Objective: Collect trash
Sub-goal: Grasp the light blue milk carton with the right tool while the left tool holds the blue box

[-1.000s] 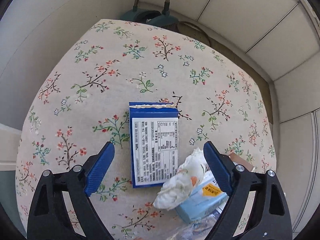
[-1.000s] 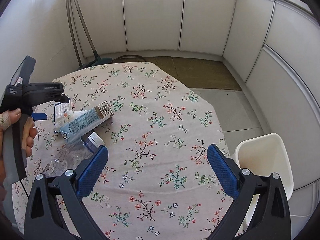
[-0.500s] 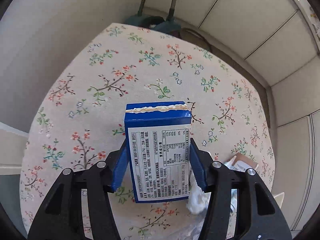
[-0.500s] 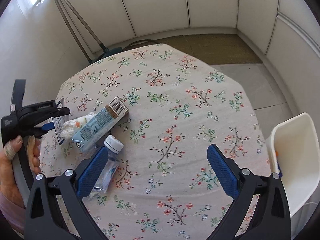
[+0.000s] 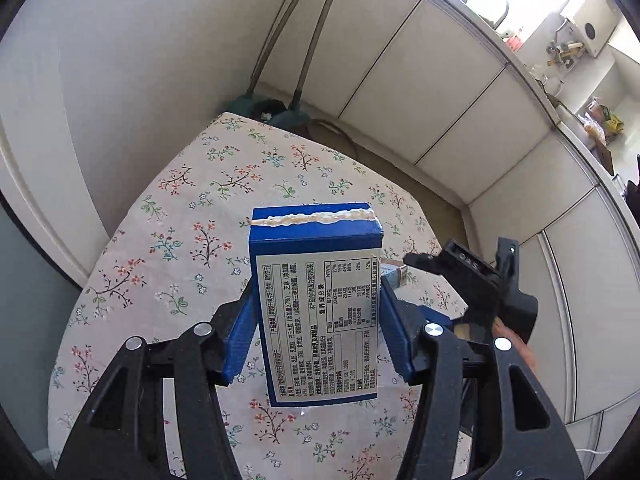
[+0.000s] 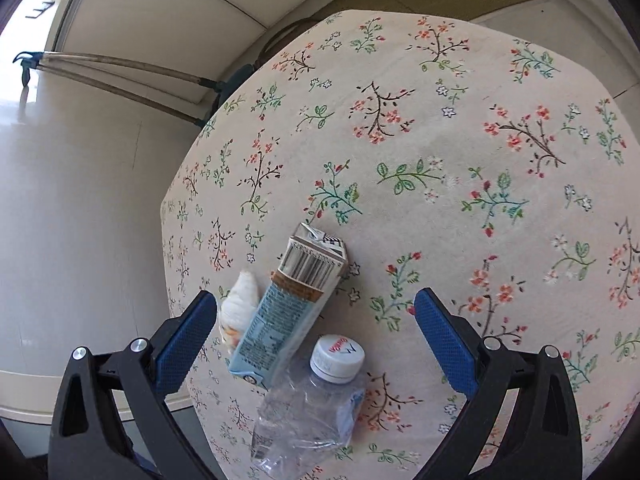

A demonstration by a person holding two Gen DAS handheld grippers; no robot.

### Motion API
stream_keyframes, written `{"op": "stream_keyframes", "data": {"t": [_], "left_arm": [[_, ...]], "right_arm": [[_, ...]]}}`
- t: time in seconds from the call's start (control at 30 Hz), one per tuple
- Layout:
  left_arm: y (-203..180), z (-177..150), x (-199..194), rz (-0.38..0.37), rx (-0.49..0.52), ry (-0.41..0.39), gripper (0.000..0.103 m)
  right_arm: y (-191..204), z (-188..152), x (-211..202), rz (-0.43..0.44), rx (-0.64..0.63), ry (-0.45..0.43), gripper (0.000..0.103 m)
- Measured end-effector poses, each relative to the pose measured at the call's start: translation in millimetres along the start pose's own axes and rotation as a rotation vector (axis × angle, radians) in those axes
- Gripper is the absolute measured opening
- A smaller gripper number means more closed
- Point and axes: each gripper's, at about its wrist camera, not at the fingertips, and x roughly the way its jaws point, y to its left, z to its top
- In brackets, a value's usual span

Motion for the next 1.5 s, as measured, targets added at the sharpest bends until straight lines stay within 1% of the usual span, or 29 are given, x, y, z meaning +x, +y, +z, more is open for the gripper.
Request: {"op": "stream_keyframes", "data": {"t": [0.07, 0.17, 0.2, 0.23, 0.27, 0.33, 0.37, 0.4, 0.5, 0.7, 1.0, 1.2, 1.3, 1.5], "left_arm": [[-2.4, 1.4, 3.2, -0.013, 0.014, 0.007, 0.054], [-0.7, 3.5, 4.7, 0.006, 0.019, 0.001, 0.054], [0.7, 3.0, 2.2, 0.001, 0.01, 0.008, 0.054], [1.9, 3.2, 2.4, -0.006, 0.003, 0.018, 0.054], [2.9, 3.0, 2.4, -0.011, -0.001, 0.028, 0.054], [4.4, 1.5, 2.4, -0.008, -0.006, 0.036, 0.054], [5.4, 1.1, 3.0, -0.004, -0.007, 0.038, 0.054], [5.9, 1.2, 3.6, -0.003, -0.008, 0.04, 0.054], [6.4, 1.9, 2.9, 0.0, -0.012, 0.037, 0.054], [6.6, 1.3, 0.1, 0.014, -0.017, 0.022, 0.054], [0.6, -2.0, -6.2, -0.004, 0.0, 0.0, 0.054], [-14.9, -8.2, -10.3, -0.035, 0.042, -0.011, 0.054], [-26.4, -13.2, -10.8, -0.051, 0.073, -0.011, 0.054], [-50.9, -25.5, -11.7, -0.09, 0.125, -0.007, 0.054]], "right_arm": [[3.6, 3.0, 9.2, 0.013, 0.019, 0.012, 0.096], [11.7, 2.5, 23.5, 0.009, 0.015, 0.027, 0.092], [15.0, 1.2, 27.3, 0.005, 0.007, 0.031, 0.087], [16.9, 1.6, 30.6, 0.002, 0.001, 0.033, 0.079], [19.1, 0.4, 32.7, 0.001, -0.004, 0.033, 0.074], [22.0, -1.6, 36.3, -0.005, -0.009, 0.035, 0.058], [22.2, -2.7, 37.5, -0.01, -0.007, 0.033, 0.054], [21.8, -3.7, 37.7, -0.011, -0.005, 0.029, 0.045], [18.0, -5.6, 32.6, 0.008, 0.0, 0.001, 0.041], [21.5, -13.3, 4.1, 0.018, -0.058, -0.077, 0.036], [23.6, -28.6, -58.6, 0.026, -0.151, -0.212, 0.034], [11.1, -50.3, -105.9, 0.019, -0.195, -0.293, 0.034], [7.2, -57.9, -124.6, 0.003, -0.218, -0.338, 0.034], [-13.3, -80.3, -172.1, -0.067, -0.261, -0.457, 0.034]]}}
